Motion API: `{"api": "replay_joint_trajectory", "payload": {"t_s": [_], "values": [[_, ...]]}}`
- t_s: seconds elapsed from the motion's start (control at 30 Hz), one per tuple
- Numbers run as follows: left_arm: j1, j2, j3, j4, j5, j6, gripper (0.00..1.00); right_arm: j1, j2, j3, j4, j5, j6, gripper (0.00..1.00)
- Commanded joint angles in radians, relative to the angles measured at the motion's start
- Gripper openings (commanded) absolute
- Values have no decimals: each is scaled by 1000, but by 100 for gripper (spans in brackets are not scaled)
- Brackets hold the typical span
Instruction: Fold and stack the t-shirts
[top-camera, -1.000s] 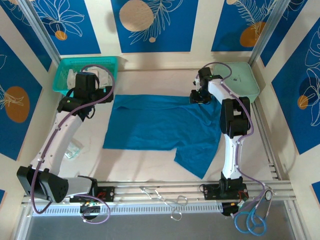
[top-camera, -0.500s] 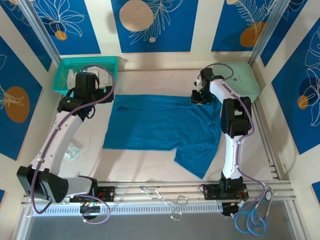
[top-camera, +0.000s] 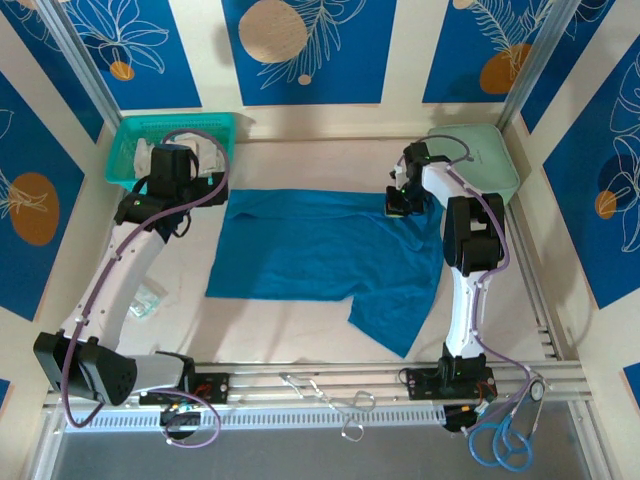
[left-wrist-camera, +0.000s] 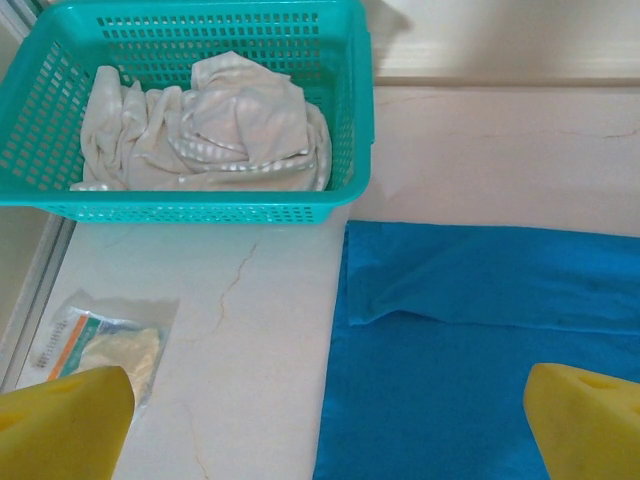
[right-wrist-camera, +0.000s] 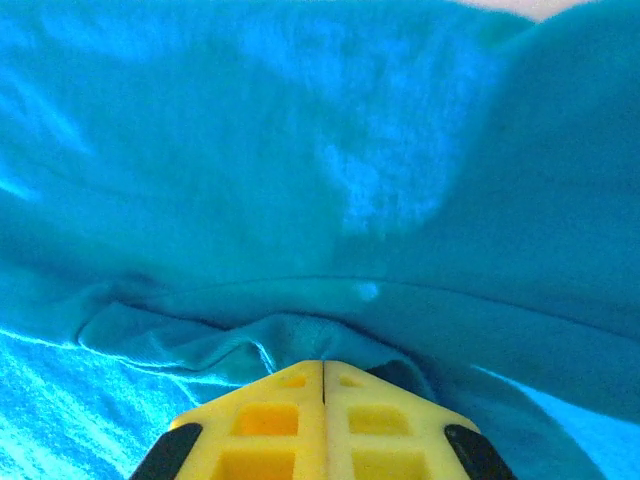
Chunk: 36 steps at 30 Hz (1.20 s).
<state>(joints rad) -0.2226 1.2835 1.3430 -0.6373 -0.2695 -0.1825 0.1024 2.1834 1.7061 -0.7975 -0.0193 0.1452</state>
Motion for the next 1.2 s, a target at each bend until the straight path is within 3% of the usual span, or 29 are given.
{"api": "replay_joint_trajectory", "payload": {"t_s": [0.0,0.73,1.17], "values": [[5,-23,-4,-12,12,-10,99,-2,-68,-21,-18,-41,24,0],[6,-50,-28,-3,19,-1,99,125,-246,-211,18,66,304,0],[5,-56,-65,18,23,13,99,212,-270,-282,50,158,462,0]]}}
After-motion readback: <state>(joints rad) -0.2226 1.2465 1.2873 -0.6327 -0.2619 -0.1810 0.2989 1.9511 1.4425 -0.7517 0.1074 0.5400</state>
